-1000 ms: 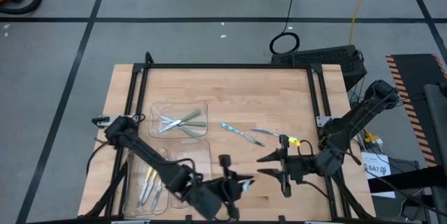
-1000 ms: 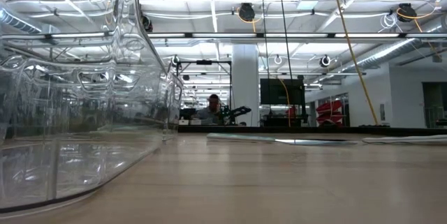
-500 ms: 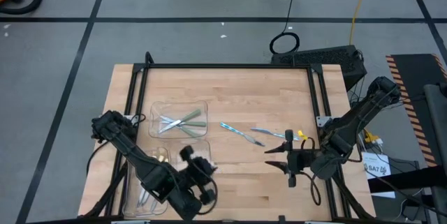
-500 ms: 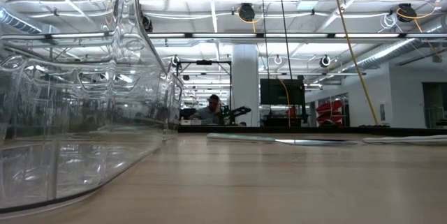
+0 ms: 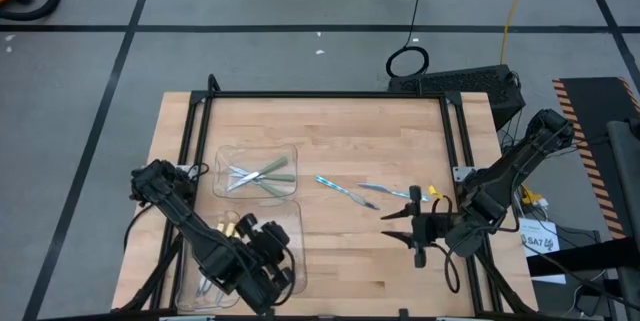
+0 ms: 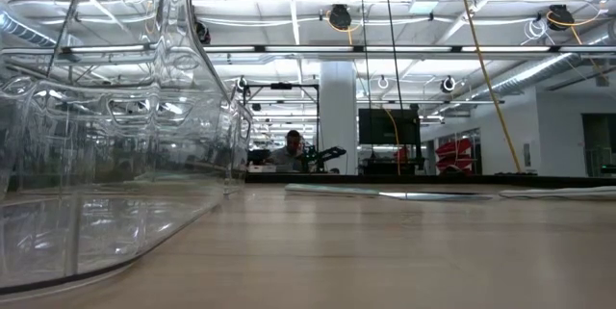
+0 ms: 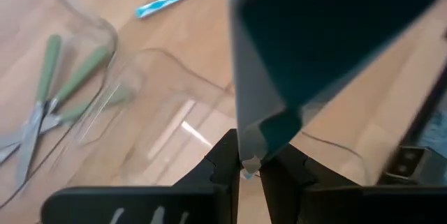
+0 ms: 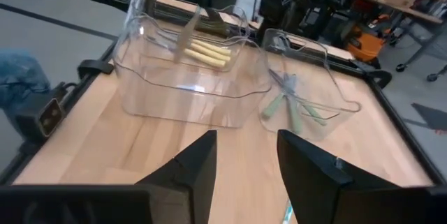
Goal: Sort silverware by color (type)
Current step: Put the bottom blue table knife into the bottom right transparent bin
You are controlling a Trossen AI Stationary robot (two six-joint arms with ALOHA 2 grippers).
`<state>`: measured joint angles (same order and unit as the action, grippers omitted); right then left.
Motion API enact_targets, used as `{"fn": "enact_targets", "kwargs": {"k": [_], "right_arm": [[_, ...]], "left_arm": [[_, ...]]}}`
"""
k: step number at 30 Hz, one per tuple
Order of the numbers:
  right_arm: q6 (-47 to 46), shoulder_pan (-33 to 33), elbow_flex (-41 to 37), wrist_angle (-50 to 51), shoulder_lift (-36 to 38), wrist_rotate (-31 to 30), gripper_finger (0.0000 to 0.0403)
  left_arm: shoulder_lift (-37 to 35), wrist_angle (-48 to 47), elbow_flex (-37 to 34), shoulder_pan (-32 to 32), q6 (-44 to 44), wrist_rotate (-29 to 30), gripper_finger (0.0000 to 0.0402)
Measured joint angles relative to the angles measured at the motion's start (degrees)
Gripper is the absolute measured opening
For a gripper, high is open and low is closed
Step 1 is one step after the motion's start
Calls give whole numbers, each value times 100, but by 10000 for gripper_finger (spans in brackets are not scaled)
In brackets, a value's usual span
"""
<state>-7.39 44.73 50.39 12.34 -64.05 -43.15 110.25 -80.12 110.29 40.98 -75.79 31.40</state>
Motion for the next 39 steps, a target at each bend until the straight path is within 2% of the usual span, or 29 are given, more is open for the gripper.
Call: {"fn": "enact_targets", "kwargs": {"k": [8,13,20,27,29,33,39], "right_arm": [[-336,17,0,185,-11,290,145],[-559,18,-2,479,-13,286,145],[-548,17,-4,636,-13,281,145],[-352,12,-4,712,-13,273,145],[-293,11,-4,749,-13,272,145],[-89,11,-4,746,-13,270,145],[-86,11,-4,734,-13,270,145]], "left_arm": [[65,-61,-25,-282,-466,-354,45],[412,-77,-25,-546,-518,-956,45],[829,-67,-25,-768,-384,-1419,45],[873,-76,-25,-887,-813,-1517,45],[873,-160,-25,-916,-916,-1752,45],[873,-515,-25,-961,-618,-2377,45],[873,-462,-25,-957,-336,-2704,45]]}}
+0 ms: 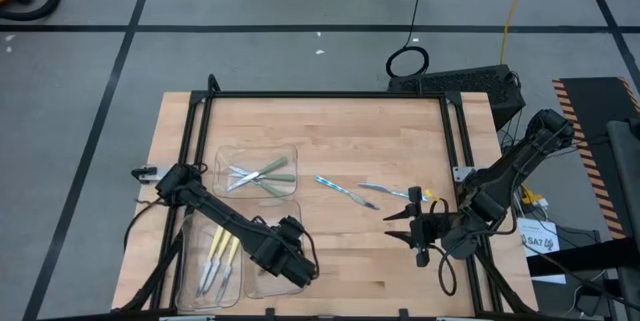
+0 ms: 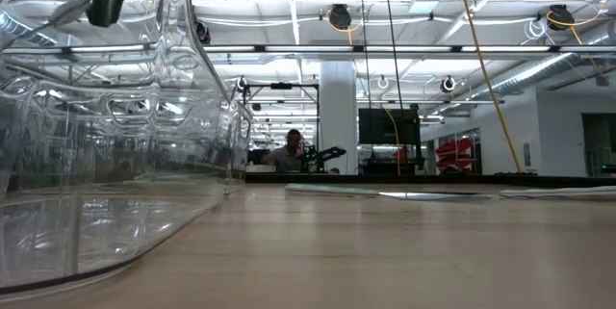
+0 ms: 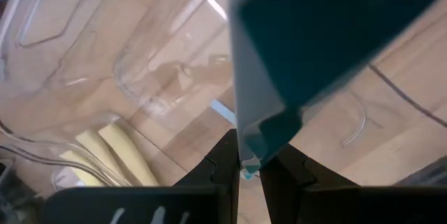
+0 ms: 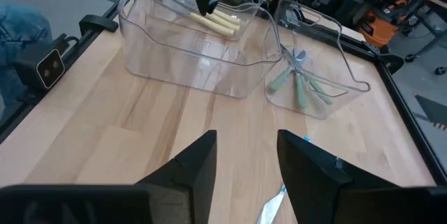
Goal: Sort silverware by color (type)
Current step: Put the bottom blue table knife into the bottom right transparent bin
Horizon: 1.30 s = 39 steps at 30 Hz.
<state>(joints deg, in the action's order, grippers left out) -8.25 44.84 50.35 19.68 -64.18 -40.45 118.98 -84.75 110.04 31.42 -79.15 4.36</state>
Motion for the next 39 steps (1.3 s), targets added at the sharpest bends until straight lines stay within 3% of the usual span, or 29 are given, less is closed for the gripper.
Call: {"fn": "enact_targets", "kwargs": {"k": [23,33,39], "right_arm": [[87,-57,0,-98,-2,-24,145],[81,-57,0,-92,-2,-17,145],[47,-57,0,41,-2,-53,145]], "left_arm": [[516,118,0,103,-272,1425,56],[518,80,0,175,-399,1534,105],[518,183,0,177,257,1933,110]]}}
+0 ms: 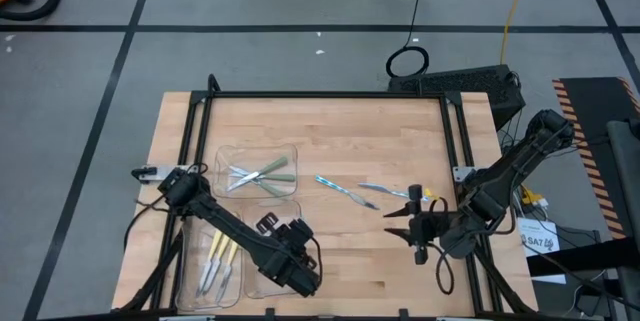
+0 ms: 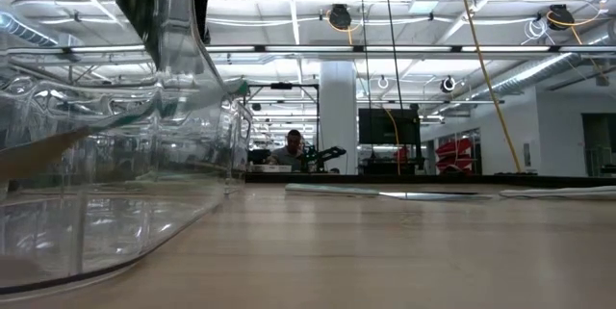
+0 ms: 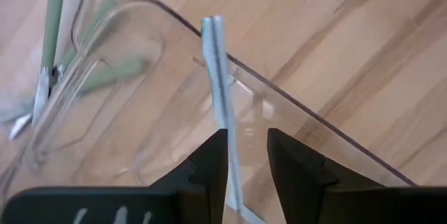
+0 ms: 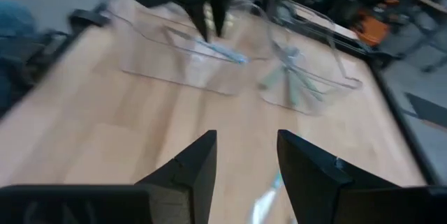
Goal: Sort silverware by color (type)
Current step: Put the bottom blue table knife into the bottom right transparent bin
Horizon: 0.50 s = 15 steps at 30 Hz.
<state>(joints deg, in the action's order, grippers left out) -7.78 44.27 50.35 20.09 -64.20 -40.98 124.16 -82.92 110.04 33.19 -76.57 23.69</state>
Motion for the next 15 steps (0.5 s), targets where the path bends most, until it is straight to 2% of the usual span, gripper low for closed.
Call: {"fn": "enact_targets", "kwargs": {"k": [5,11,15], "right_arm": [[-221,-54,0,384,-92,-531,145],[-195,-170,0,460,-353,-550,145],[-113,-242,0,460,-472,-546,145]], "left_arm": [[0,3,0,0,271,142,111],[0,8,0,0,377,233,111],[0,469,0,-25,998,391,111]]}}
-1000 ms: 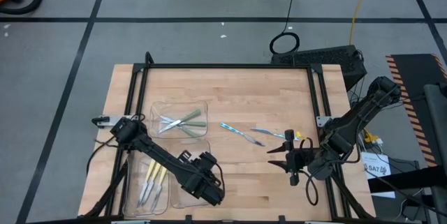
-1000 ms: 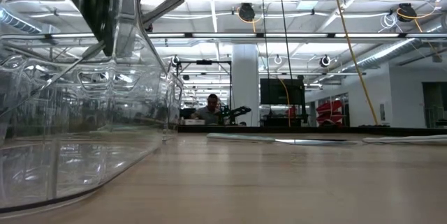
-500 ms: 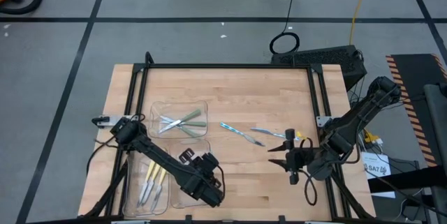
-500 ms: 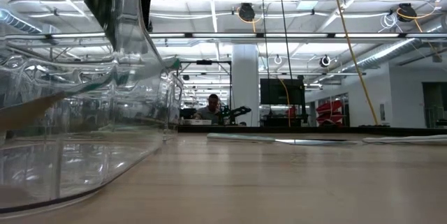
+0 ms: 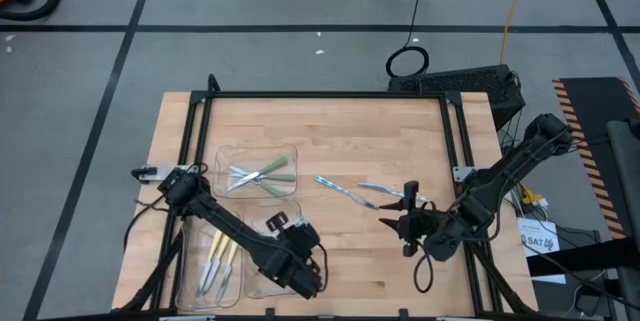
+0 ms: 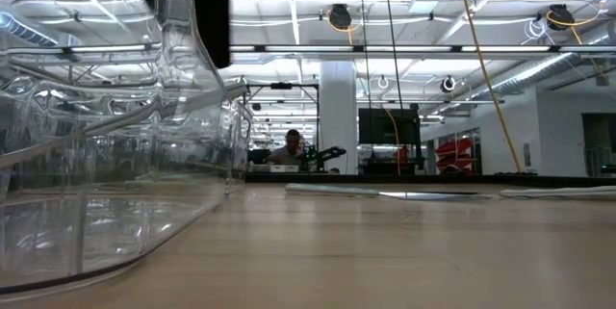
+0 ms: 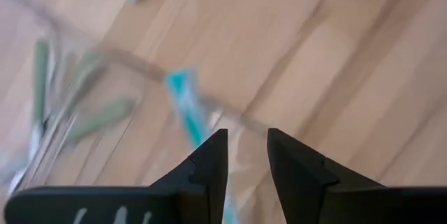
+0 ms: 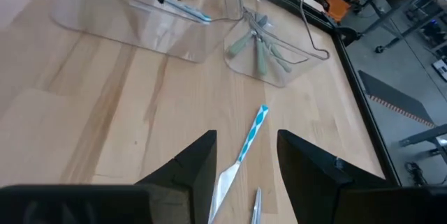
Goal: Sort silverware by color (type)
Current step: Put the bottom blue table knife into the bottom right transparent bin
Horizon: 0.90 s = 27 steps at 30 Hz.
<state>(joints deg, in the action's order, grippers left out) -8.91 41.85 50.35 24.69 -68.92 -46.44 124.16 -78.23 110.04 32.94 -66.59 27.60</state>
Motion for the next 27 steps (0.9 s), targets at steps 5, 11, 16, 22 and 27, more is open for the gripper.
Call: {"fn": "enact_targets", "kwargs": {"k": [5,11,16,22,27], "right_arm": [[37,-29,0,0,-43,7,145],[42,-29,0,1,-40,11,145],[61,-29,0,2,-40,13,145],[64,-29,0,6,-40,15,145],[64,-29,0,7,-40,15,145]], "left_arm": [[0,278,0,-176,361,249,111],[93,-129,0,-309,311,262,111],[125,-388,5,-294,99,262,111],[136,-1160,4,-157,-626,253,111],[114,-1142,4,-60,-668,245,111]]}}
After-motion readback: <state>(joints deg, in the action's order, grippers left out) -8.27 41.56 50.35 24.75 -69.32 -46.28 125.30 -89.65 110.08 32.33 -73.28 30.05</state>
